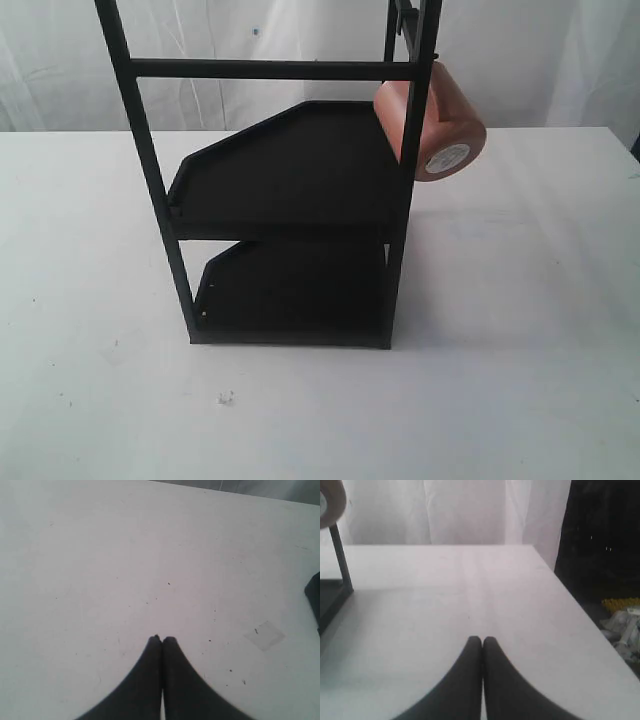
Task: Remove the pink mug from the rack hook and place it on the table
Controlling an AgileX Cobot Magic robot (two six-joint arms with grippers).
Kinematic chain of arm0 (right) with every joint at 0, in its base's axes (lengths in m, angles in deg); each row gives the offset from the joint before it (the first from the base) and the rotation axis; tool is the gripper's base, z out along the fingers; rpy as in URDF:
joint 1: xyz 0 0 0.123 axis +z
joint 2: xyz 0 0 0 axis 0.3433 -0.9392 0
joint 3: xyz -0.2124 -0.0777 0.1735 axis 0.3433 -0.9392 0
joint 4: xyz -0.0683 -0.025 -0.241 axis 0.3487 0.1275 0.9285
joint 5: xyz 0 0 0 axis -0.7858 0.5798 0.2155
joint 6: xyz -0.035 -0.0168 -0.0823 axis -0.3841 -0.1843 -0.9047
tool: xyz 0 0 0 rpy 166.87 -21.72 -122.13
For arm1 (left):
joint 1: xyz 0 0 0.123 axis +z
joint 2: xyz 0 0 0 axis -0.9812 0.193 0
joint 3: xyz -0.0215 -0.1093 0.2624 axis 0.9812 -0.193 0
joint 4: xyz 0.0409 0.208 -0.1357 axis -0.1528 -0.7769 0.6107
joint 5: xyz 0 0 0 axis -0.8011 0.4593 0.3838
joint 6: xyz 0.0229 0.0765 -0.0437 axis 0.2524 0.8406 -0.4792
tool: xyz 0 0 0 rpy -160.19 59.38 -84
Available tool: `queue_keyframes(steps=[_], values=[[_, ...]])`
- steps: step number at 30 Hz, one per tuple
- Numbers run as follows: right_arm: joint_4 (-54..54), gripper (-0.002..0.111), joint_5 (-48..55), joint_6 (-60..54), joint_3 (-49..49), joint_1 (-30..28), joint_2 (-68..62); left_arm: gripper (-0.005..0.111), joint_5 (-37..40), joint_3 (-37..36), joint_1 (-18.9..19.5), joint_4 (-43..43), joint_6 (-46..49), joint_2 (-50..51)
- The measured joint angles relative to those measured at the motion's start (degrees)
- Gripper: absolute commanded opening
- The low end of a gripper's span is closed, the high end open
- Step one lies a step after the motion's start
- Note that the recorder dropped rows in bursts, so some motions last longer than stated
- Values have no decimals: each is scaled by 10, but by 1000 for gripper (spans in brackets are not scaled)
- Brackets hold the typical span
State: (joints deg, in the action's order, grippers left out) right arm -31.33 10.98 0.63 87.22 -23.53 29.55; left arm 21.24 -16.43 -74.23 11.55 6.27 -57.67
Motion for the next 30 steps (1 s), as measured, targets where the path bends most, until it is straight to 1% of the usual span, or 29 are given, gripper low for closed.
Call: queue_keyframes(steps=[8,13,16,18,20,21,22,24,26,27,28,30], values=[[0,0,-103,-6,0,0,0,0,0,0,0,0,0,0],[-1,0,-217,50,0,0,0,0,0,0,0,0,0,0],[-12,0,-282,161,0,0,0,0,0,0,0,0,0,0],[-28,0,-361,284,0,0,1,0,0,0,0,0,0,0],[-35,0,-456,359,0,0,1,0,0,0,0,0,0,0],[-34,0,-490,376,7,0,1,0,0,0,0,0,0,0],[-10,0,-515,363,40,0,1,0,0,0,0,0,0,0],[42,0,-494,303,82,0,1,0,0,0,0,0,0,0],[114,0,-429,202,127,0,1,0,0,0,0,0,0,0],[148,0,-354,104,152,0,-17,0,0,0,0,0,0,0],[157,0,-291,23,159,1,-43,0,0,0,0,0,0,0],[161,0,-244,-16,158,4,-90,0,0,0,0,0,0,0]])
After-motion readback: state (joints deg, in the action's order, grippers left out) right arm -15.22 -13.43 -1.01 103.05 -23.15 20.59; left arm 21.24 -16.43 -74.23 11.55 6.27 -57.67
